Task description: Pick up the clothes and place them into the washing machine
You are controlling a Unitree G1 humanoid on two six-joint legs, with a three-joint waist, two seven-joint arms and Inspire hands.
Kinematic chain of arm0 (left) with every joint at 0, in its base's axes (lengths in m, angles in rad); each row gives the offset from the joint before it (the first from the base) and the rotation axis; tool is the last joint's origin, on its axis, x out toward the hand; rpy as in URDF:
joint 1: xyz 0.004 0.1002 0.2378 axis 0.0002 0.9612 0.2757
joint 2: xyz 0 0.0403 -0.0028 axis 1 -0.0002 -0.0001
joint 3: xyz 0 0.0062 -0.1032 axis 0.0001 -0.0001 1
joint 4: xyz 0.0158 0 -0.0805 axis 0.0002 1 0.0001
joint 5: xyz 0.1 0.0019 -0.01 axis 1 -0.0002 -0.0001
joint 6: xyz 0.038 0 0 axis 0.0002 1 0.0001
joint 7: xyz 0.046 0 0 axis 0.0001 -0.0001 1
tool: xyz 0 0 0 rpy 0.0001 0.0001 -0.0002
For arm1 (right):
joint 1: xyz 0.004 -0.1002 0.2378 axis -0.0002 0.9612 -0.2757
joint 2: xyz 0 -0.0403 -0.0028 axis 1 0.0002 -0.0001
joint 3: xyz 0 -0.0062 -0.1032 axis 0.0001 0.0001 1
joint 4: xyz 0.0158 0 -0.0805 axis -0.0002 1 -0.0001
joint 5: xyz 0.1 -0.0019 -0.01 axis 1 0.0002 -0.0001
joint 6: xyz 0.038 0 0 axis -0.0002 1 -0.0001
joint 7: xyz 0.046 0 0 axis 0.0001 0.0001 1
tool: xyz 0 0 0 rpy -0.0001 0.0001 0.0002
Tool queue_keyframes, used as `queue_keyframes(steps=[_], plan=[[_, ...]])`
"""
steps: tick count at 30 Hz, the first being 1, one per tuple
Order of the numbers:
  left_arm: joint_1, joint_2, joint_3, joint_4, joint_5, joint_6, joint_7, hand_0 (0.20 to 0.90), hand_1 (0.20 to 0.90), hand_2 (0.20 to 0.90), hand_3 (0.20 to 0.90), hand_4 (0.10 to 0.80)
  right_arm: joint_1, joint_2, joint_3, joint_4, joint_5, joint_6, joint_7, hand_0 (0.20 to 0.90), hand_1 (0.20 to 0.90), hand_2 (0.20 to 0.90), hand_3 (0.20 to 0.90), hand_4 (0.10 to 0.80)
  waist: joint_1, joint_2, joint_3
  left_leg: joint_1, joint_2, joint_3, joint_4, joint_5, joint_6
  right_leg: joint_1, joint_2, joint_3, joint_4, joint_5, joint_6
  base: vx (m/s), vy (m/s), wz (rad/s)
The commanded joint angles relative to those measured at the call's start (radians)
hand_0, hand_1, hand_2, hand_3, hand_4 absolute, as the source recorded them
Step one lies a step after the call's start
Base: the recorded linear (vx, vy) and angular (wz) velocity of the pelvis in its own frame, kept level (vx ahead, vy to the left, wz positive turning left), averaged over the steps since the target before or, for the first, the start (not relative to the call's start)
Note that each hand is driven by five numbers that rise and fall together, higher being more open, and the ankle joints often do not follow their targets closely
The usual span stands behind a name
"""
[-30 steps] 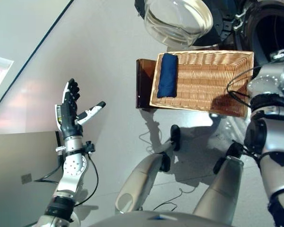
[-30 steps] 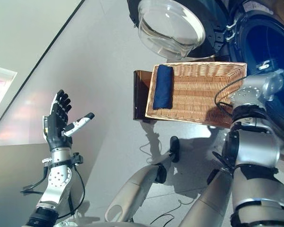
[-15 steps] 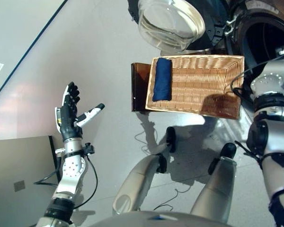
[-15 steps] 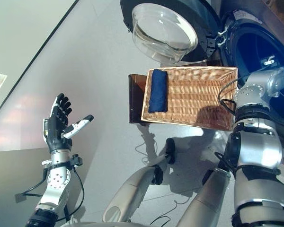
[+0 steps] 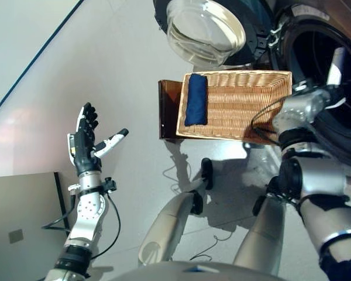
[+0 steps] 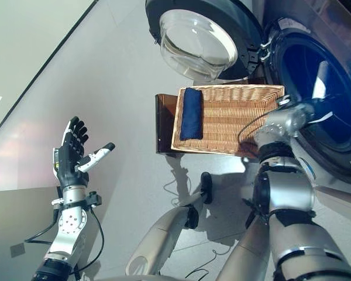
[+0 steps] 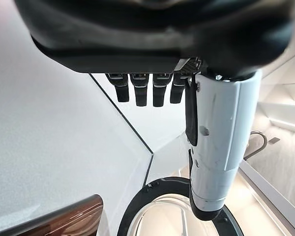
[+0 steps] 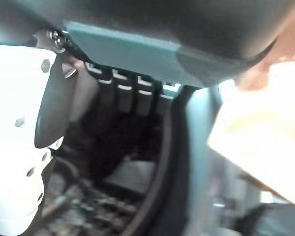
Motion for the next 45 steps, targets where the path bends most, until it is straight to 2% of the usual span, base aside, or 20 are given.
queue_keyframes(steps=[1,2,3,5,10,14,21,27,28,30,32,35,40,43,45], plan=[[-0.047,0.009,0.106,0.013,0.004,-0.072,0.033,0.9,0.9,0.9,0.9,0.8,0.036,-0.034,0.075,-0.086,-0.04,-0.038,0.06,0.9,0.9,0.9,0.9,0.8,0.042,-0.009,-0.037,-0.021,0.025,-0.035,0.067,-0.156,-0.109,0.059,0.014,-0.012,-0.129,0.034,-0.026,-0.011,-0.018,0.09],[-0.047,0.008,0.106,0.016,0.004,-0.071,0.033,0.9,0.9,0.9,0.9,0.8,0.061,-0.006,0.08,-0.099,-0.041,-0.036,0.068,0.9,0.9,0.9,0.9,0.8,0.039,-0.015,-0.028,-0.026,0.029,-0.031,0.068,-0.138,-0.105,0.059,0.016,-0.023,-0.135,0.056,-0.032,0.09,-0.04,0.08],[-0.046,0.007,0.107,0.017,0.007,-0.069,0.034,0.9,0.9,0.9,0.9,0.8,0.075,0.013,0.086,-0.107,-0.045,-0.035,0.07,0.9,0.9,0.9,0.9,0.8,0.037,-0.026,-0.033,-0.013,0.027,-0.04,0.069,-0.161,-0.11,0.075,0.017,-0.019,-0.136,0.034,-0.026,-0.01,-0.024,0.07],[-0.046,0.005,0.104,0.019,0.003,-0.068,0.031,0.9,0.9,0.9,0.9,0.8,0.091,0.038,0.089,-0.115,-0.043,-0.033,0.075,0.9,0.9,0.9,0.9,0.8,0.034,-0.029,-0.026,-0.013,0.031,-0.035,0.062,-0.139,-0.105,0.074,0.019,-0.032,-0.145,0.058,-0.032,-0.052,-0.01,0.03],[-0.052,-0.013,0.08,0.069,-0.018,-0.053,0.009,0.9,0.9,0.9,0.9,0.8,0.201,0.139,0.114,-0.135,-0.055,-0.011,0.104,0.9,0.9,0.9,0.9,0.8,0.015,-0.078,-0.018,0.034,0.042,-0.04,0.056,-0.144,-0.102,0.148,0.038,-0.053,-0.189,0.071,-0.033,0.008,-0.024,-0.06],[-0.048,-0.03,0.066,0.132,-0.027,-0.03,-0.004,0.9,0.9,0.9,0.9,0.8,0.35,0.208,0.141,-0.21,-0.091,0.012,0.126,0.9,0.9,0.9,0.9,0.8,-0.01,-0.122,-0.02,0.105,0.054,-0.045,0.036,-0.145,-0.104,0.242,0.05,-0.077,-0.241,0.082,-0.031,0.073,-0.044,-0.1],[-0.064,-0.047,0.045,0.442,-0.049,0.038,-0.037,0.9,0.9,0.9,0.9,0.8,0.635,0.253,0.259,-0.246,-0.301,0.148,0.151,0.9,0.9,0.9,0.9,0.8,-0.068,-0.222,-0.062,0.313,0.087,-0.05,-0.057,-0.13,-0.12,0.47,0.08,-0.125,-0.396,0.117,-0.015,0.099,-0.064,-0.11],[-0.084,-0.048,-0.003,0.742,-0.023,0.07,-0.115,0.9,0.9,0.9,0.9,0.8,0.91,0.22,0.207,-0.127,-0.509,0.238,0.238,0.9,0.9,0.9,0.9,0.8,-0.127,-0.281,-0.164,0.487,0.104,-0.04,-0.183,-0.104,-0.137,0.658,0.097,-0.155,-0.565,0.165,0.012,0.129,-0.047,-0.07],[-0.084,-0.048,-0.004,0.744,-0.024,0.069,-0.116,0.9,0.9,0.9,0.9,0.8,0.911,0.22,0.206,-0.126,-0.509,0.237,0.239,0.9,0.9,0.9,0.9,0.8,-0.127,-0.28,-0.163,0.491,0.104,-0.04,-0.186,-0.103,-0.137,0.663,0.098,-0.156,-0.569,0.167,0.012,0.101,-0.029,0.02],[-0.069,-0.067,-0.007,0.882,0.0,0.094,-0.156,0.9,0.9,0.9,0.9,0.8,1.02,0.203,0.199,-0.012,-0.686,0.283,0.262,0.9,0.9,0.9,0.9,0.8,-0.145,-0.296,-0.216,0.559,0.104,-0.023,-0.23,-0.101,-0.141,0.721,0.097,-0.15,-0.64,0.207,0.028,0.134,-0.034,-0.21],[-0.049,-0.077,-0.008,0.944,0.013,0.105,-0.183,0.9,0.9,0.9,0.9,0.8,1.076,0.196,0.212,0.022,-0.797,0.3,0.266,0.9,0.9,0.9,0.9,0.8,-0.148,-0.302,-0.25,0.601,0.102,-0.011,-0.262,-0.101,-0.143,0.755,0.095,-0.145,-0.684,0.226,0.038,0.124,-0.03,-0.18],[-0.027,-0.1,-0.005,0.983,0.026,0.124,-0.222,0.9,0.9,0.9,0.9,0.8,1.141,0.194,0.213,0.103,-0.893,0.326,0.278,0.9,0.9,0.9,0.9,0.8,-0.155,-0.307,-0.272,0.65,0.103,0.003,-0.269,-0.112,-0.139,0.801,0.091,-0.144,-0.695,0.224,0.043,0.096,-0.037,-0.2],[-0.009,-0.107,0.0,1.017,0.007,0.131,-0.273,0.9,0.9,0.9,0.9,0.8,1.187,0.208,0.179,0.129,-0.908,0.338,0.294,0.9,0.9,0.9,0.9,0.8,-0.173,-0.31,-0.295,0.69,0.105,0.008,-0.267,-0.127,-0.136,0.838,0.096,-0.131,-0.688,0.211,0.042,0.062,-0.038,-0.13],[-0.012,-0.094,-0.041,1.026,0.055,0.134,-0.297,0.9,0.9,0.9,0.9,0.8,1.197,0.208,0.163,0.108,-0.874,0.329,0.315,0.9,0.9,0.9,0.9,0.8,-0.196,-0.305,-0.311,0.705,0.116,0.017,-0.261,-0.133,-0.138,0.841,0.103,-0.115,-0.682,0.202,0.04,0.017,-0.057,-0.02],[-0.013,-0.074,-0.088,0.999,0.148,0.133,-0.276,0.9,0.9,0.9,0.9,0.8,1.205,0.207,0.166,0.084,-0.869,0.323,0.317,0.9,0.9,0.9,0.9,0.8,-0.205,-0.303,-0.312,0.714,0.122,0.023,-0.262,-0.132,-0.139,0.839,0.109,-0.106,-0.683,0.201,0.038,0.011,-0.046,0.0]])
